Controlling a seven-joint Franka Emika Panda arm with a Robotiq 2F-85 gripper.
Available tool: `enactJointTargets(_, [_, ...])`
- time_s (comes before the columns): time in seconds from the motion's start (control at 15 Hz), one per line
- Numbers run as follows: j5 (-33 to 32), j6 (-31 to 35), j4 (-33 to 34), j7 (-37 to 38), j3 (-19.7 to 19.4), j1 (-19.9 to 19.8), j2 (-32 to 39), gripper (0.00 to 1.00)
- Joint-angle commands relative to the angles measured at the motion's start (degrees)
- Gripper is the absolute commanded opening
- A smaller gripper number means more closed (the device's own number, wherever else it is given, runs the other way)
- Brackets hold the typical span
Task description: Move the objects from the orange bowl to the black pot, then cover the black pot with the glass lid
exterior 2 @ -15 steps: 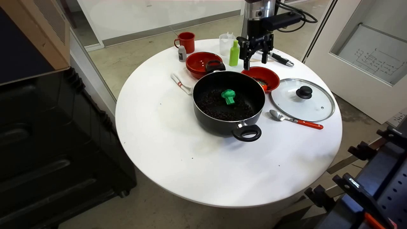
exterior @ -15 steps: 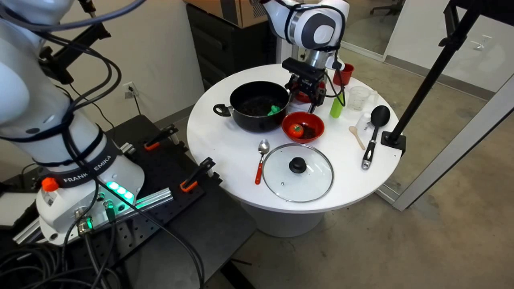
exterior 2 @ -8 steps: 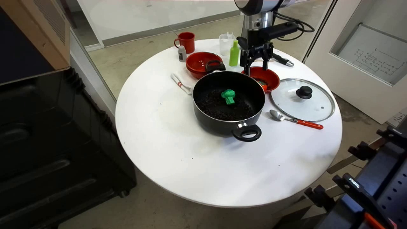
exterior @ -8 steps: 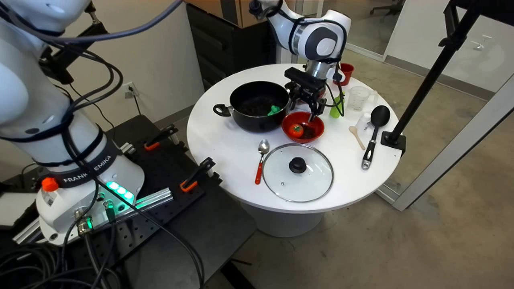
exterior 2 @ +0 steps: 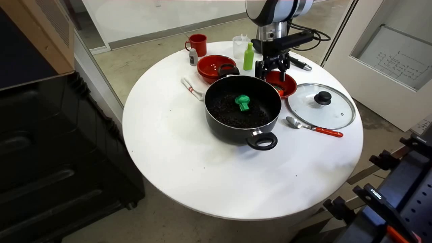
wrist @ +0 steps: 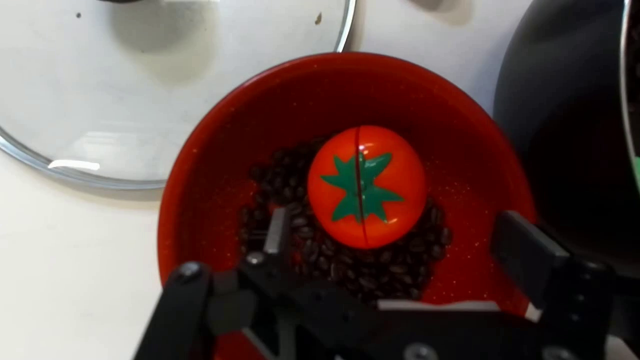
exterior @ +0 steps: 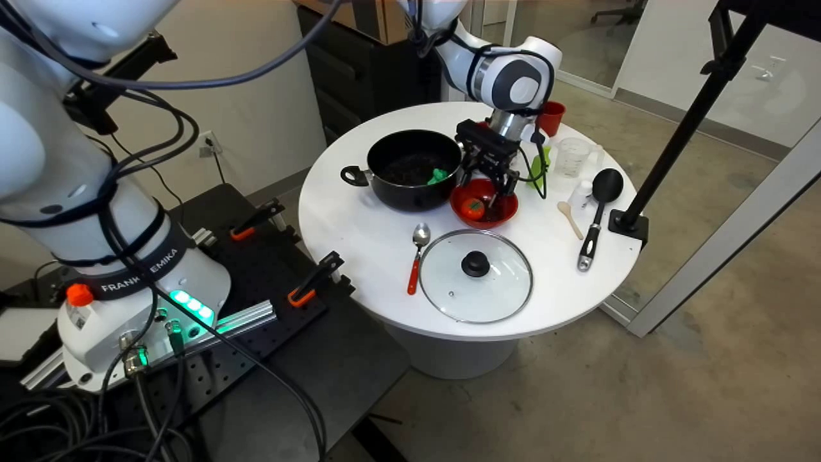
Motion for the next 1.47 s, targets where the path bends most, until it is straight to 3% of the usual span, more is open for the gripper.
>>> enactJointTargets(0.0, [0.7, -4.6, 5.6, 1.5, -0.7, -0.1, 3.2, 1.0])
enactJointTargets(0.67, [0.3, -8.8, 11.3, 3.5, -1.7, -0.1, 8.0, 1.0])
enactJointTargets(0.73, [0.3, -8.7, 11.7, 3.5, -1.6, 0.0, 8.5, 0.92])
enactJointTargets(0.8, [0.3, -8.7, 11.9, 3.5, -1.6, 0.1, 8.7, 0.72])
enactJointTargets(1.13, [0.2, -8.3, 12.6, 3.5, -1.5, 0.4, 9.3, 0.38])
enactJointTargets(1.4, [0.6, -7.4, 11.5, 3.1, -1.3, 0.0, 7.8, 0.38])
